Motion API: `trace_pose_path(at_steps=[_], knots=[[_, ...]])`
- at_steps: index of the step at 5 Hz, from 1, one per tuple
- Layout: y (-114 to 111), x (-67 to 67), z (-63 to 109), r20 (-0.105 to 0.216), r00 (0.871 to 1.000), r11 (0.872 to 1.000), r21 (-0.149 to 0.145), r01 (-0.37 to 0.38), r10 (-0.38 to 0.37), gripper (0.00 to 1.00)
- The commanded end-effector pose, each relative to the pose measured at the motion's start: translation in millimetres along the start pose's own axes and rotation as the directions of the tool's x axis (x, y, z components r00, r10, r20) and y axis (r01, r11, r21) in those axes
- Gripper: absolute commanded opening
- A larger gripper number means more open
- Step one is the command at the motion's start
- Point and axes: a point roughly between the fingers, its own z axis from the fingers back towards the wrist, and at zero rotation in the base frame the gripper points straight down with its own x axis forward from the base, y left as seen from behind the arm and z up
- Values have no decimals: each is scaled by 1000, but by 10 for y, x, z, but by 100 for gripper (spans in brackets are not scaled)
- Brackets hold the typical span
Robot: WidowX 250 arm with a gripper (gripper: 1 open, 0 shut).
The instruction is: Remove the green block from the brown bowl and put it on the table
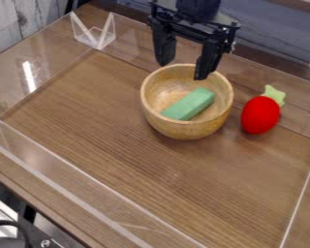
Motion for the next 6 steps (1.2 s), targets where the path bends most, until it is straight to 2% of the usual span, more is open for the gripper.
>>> trace_pose_path(at_steps=[1,3,4,5,6], knots=[[-134,-18,-108,-13,1000,1000,0,-20,20,100],[-151,-65,-337,-54,991,992,0,-126,126,100],[-126,-102,-369,-59,983,985,-2,-175,174,0],[-52,-53,-372,-55,975,977,-6,-214,214,0],[36,4,-224,-28,967,966,-28,-256,255,0]])
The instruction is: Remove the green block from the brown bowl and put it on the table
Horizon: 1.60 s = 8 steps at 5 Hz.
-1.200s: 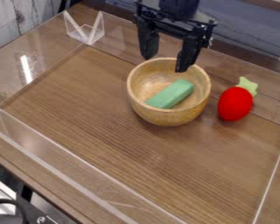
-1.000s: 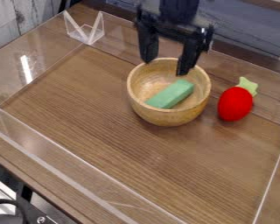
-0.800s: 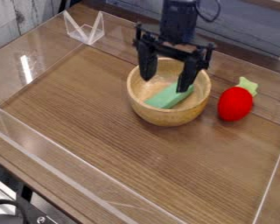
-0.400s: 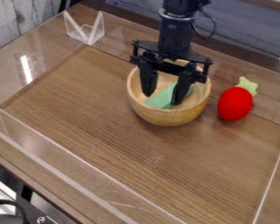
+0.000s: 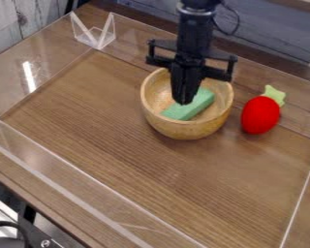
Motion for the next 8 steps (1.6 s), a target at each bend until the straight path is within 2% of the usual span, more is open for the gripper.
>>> trace_pose_path(at_steps=[1,2,3,4,5,7,8], knots=[[58,133,160,63,997,999,-23,-37,39,100],[100,144,88,58,989,991,-33,-132,134,100],[146,135,70,56,971,972,-46,-229,231,0],[107,154,59,55,945,946,-59,-319,322,0],[77,169,136,60,913,914,-84,-398,403,0],[184,108,87,72,946,947,-93,-309,316,0],[178,141,339,79,940,939,-126,-319,331,0]])
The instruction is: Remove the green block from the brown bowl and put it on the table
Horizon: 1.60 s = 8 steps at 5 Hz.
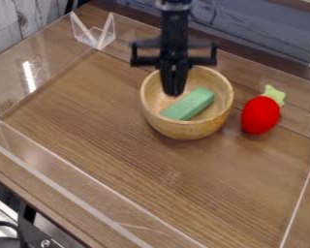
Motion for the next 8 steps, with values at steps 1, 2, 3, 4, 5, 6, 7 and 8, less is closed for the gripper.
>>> trace_pose_path(at_steps=[1,2,3,4,5,6,7,8], knots=[[-78,71,455,73,997,998,-58,17,-13,0],[-129,105,297,68,997,999,-37,-17,19,100],[-158,142,186,61,996,998,-23,-56,58,100],[-118,69,58,55,996,997,-3,-75,75,100],[-85,7,-61,48,994,995,12,-99,98,100],[-56,36,-61,43,991,992,22,-124,123,100],[-59,47,-134,40,984,984,16,-177,176,100],[-86,53,-223,36,981,981,17,-191,190,100]])
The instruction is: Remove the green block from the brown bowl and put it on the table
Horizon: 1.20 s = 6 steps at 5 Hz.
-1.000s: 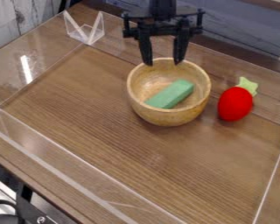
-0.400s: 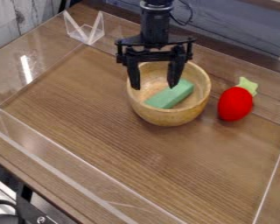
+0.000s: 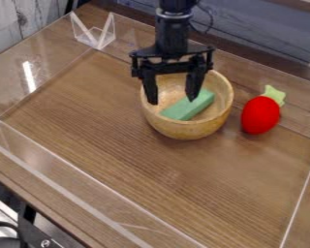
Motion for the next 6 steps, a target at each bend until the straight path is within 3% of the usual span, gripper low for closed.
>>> trace_pose_path(at_steps=[1,2,3,5,6], knots=[[-62,5,13,22,1000,1000,-20,-5,6,100],[-184,-43,-91,19,999,999,-19,-28,28,100],[-277,-89,-136,18,999,999,-19,-50,50,0],[-170,3,437,5,999,989,-139,-46,47,0],[3,51,731,-4,998,980,-190,-63,64,0]])
